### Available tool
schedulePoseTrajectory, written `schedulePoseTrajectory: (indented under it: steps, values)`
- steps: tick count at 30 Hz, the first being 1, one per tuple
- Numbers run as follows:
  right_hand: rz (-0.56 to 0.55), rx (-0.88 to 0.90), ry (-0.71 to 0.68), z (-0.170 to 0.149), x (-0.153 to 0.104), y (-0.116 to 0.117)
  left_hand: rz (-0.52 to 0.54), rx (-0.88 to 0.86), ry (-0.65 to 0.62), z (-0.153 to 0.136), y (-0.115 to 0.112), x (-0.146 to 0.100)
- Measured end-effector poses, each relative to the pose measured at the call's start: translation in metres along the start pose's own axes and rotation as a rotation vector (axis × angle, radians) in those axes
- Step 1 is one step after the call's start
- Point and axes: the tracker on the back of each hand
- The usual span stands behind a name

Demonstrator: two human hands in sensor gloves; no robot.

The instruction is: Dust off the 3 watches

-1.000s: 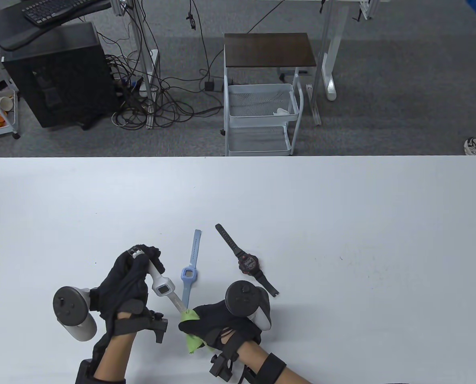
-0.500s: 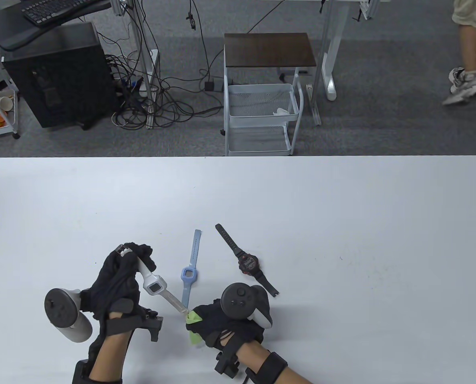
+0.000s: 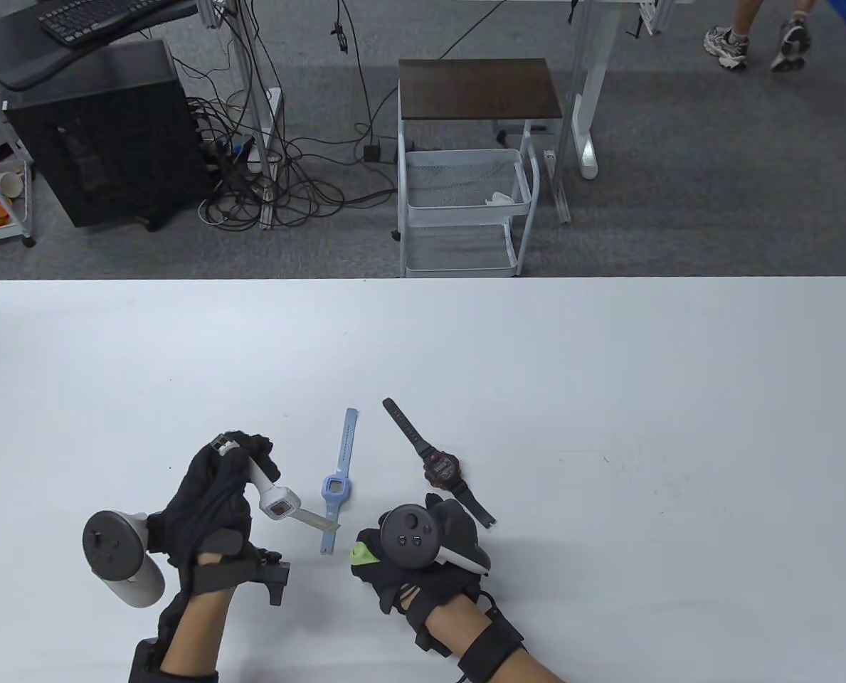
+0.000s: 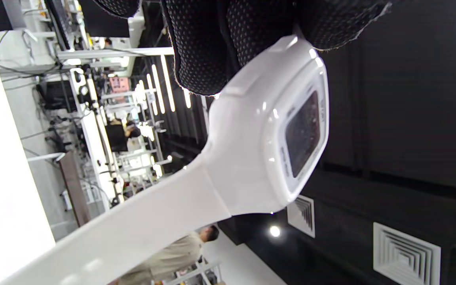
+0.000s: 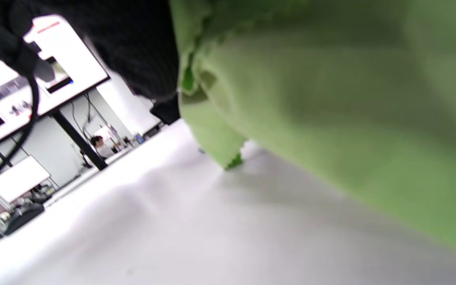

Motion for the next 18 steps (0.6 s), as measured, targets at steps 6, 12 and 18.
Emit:
schedulePoseTrajectory:
  steps: [6,12,18]
  values:
    - [0.05,-0.098,0.02,-0.004,0.003,0.006,0.009,0.007,0.007,-0.003,0.002,0.0]
    - [0.086,-0.125,0.028,-0.005,0.004,0.011,-0.001,0.01,0.014,-0.004,0.0,0.0]
    - [0.119,-0.159,0.033,-0.006,0.005,0.015,-0.016,0.016,0.019,-0.005,-0.003,0.0]
Point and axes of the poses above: the tracker on the back of each hand, its own z axis roughly to the thumb side, its own x axis roughly from the wrist to the fingertips, y = z × x, and after that the axes turned 7 degrees about -x, right-handed
